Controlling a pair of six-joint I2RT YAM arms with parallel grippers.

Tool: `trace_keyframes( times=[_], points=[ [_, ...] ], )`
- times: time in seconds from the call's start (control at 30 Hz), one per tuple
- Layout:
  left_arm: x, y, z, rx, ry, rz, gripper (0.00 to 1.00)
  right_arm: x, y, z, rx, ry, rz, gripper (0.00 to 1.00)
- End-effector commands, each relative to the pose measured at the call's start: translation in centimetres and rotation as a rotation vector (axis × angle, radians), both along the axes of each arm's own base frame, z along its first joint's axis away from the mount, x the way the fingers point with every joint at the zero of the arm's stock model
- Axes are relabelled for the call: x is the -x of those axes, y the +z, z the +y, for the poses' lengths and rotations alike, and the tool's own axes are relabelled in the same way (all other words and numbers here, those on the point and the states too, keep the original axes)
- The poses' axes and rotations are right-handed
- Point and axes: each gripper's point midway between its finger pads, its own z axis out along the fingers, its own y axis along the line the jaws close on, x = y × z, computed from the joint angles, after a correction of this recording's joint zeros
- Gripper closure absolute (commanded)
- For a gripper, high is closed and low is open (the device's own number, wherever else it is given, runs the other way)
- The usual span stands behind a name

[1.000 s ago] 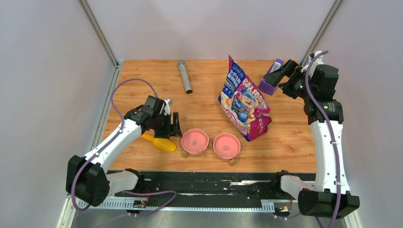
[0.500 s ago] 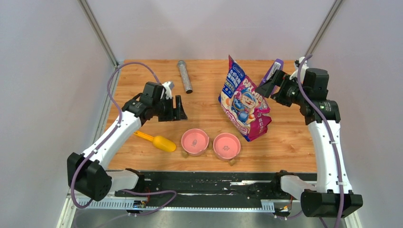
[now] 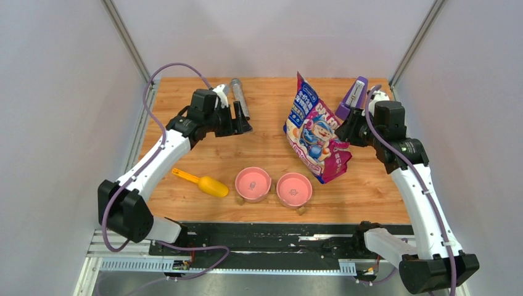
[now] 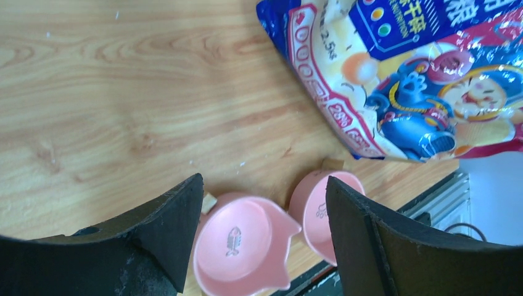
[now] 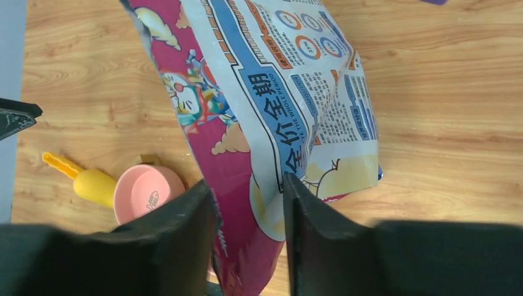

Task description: Serve the pet food

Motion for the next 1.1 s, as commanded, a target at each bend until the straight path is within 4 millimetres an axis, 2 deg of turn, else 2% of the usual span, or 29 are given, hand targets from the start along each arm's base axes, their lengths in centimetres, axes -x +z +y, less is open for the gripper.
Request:
trace_keyframes(
  times=[0.0,0.07,0.1,0.17,0.27,0.3,0.37,0.43,0.5,0.57,0.6,0.73,0.87,0.93,0.97,1.07],
  points=[
    [-2.9,3.3,-1.8,0.076,-0.006,-0.113,0.20,-0.8,-0.4,-0.8,0.018,-0.071,-0.011,0.76],
    [-3.5,3.8,-2.5,0.102,-0.024,-0.134,0.20,-0.8,0.1,-0.4,-0.030,-0.089,-0.004,0.98],
    [-4.1,4.2,-2.9,0.117,-0.032,-0.153,0.20,-0.7,0.4,-0.2,-0.061,-0.099,0.002,1.00],
    [-4.8,4.6,-3.8,0.152,-0.055,-0.183,0.20,-0.3,0.8,0.1,-0.124,-0.153,0.033,1.00],
    [-6.1,4.7,-5.9,0.199,-0.106,-0.197,0.20,0.5,0.0,-0.8,-0.212,-0.366,0.163,1.00],
    [-6.3,5.1,-6.8,0.207,-0.128,-0.217,0.20,0.6,-0.4,-0.6,-0.218,-0.383,0.193,1.00],
    [-7.0,4.5,-8.7,0.203,-0.175,-0.220,0.20,0.5,-1.1,0.2,-0.218,-0.410,0.228,1.00],
    [-7.6,3.7,-10.6,0.198,-0.221,-0.214,0.20,0.2,-0.8,1.5,-0.235,-0.401,0.234,1.00],
    [-8.2,1.9,-12.1,0.179,-0.242,-0.194,0.22,-0.4,0.1,2.6,-0.255,-0.382,0.215,1.00],
    [-8.7,-0.6,-13.0,0.150,-0.244,-0.169,0.25,-1.0,1.0,3.0,-0.264,-0.364,0.181,1.00],
    [-9.1,-2.6,-13.3,0.130,-0.239,-0.144,0.27,-1.3,1.2,3.1,-0.262,-0.356,0.165,1.00],
    [-9.3,-7.1,-14.9,0.116,-0.285,-0.098,0.36,-1.9,1.4,3.5,-0.244,-0.303,0.124,1.00],
    [-8.7,-9.2,-18.6,0.153,-0.385,-0.068,0.40,-2.4,1.0,3.7,-0.196,-0.238,0.091,1.00],
    [-8.6,-9.2,-20.4,0.181,-0.430,-0.065,0.42,-2.5,2.1,3.8,-0.168,-0.188,0.048,1.00],
    [-8.8,-9.1,-21.0,0.196,-0.445,-0.068,0.42,-2.4,2.5,4.0,-0.152,-0.157,0.032,0.99],
    [-9.9,-7.1,-21.7,0.229,-0.458,-0.130,0.43,-2.4,4.5,4.0,-0.120,-0.096,-0.034,0.69]
  ],
)
